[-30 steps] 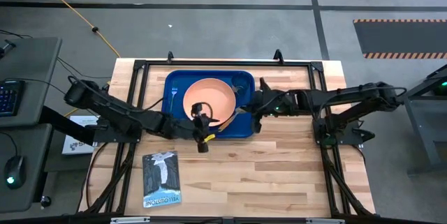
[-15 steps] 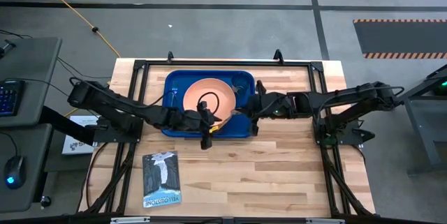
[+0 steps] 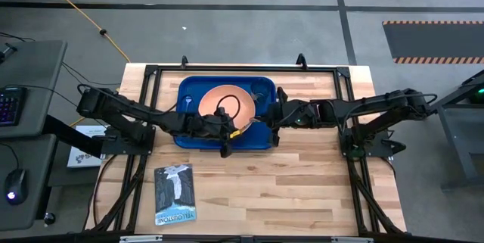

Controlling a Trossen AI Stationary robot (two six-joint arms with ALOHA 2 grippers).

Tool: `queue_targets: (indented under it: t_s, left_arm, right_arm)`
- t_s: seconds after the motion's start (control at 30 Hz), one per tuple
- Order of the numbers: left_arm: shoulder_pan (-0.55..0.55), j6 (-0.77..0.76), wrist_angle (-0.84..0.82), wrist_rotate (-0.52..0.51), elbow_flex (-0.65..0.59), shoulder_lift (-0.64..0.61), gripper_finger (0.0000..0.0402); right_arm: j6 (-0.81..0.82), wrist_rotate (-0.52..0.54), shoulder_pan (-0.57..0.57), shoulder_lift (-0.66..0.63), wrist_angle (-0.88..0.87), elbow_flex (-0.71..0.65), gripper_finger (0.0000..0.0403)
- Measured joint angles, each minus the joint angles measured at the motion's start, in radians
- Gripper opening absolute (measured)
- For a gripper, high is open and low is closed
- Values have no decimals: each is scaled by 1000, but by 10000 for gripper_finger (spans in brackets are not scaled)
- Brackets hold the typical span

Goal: Pick and place plate/cup/fork/spoon on tray
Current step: Put the orange spoon on the blue tray

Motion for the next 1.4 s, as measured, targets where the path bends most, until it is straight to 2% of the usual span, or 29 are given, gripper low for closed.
queue_targets:
  t_s: [0.07,0.3,0.63,0.73,0.83,1.0,1.13,1.27,1.4]
  left_arm:
    - [9,-4,-1,9,0,0,22]
    - [16,9,-6,22,0,0,22]
    - [3,22,-195,-166,-4,-145,21]
    - [-20,14,-175,-246,-73,-237,21]
    - [-44,-33,-117,-284,-194,-370,21]
    - [-54,-182,-2,-324,-444,-650,21]
    - [-3,-413,2,-356,-612,-818,21]
    - [62,-645,-52,-281,-719,-867,21]
    - [102,-770,-51,-237,-752,-864,21]
  right_arm:
    - [-8,0,0,0,-1,0,0]
    - [-18,11,0,-4,-4,0,9]
    - [-3,164,0,-134,-83,0,148]
    - [37,163,0,-163,-154,0,168]
    - [73,163,0,-172,-226,0,173]
    - [121,164,0,-171,-277,-11,172]
    - [125,164,0,-171,-218,-60,172]
    - [122,161,-4,-170,-141,-126,172]
    - [144,157,-5,-170,-105,-166,172]
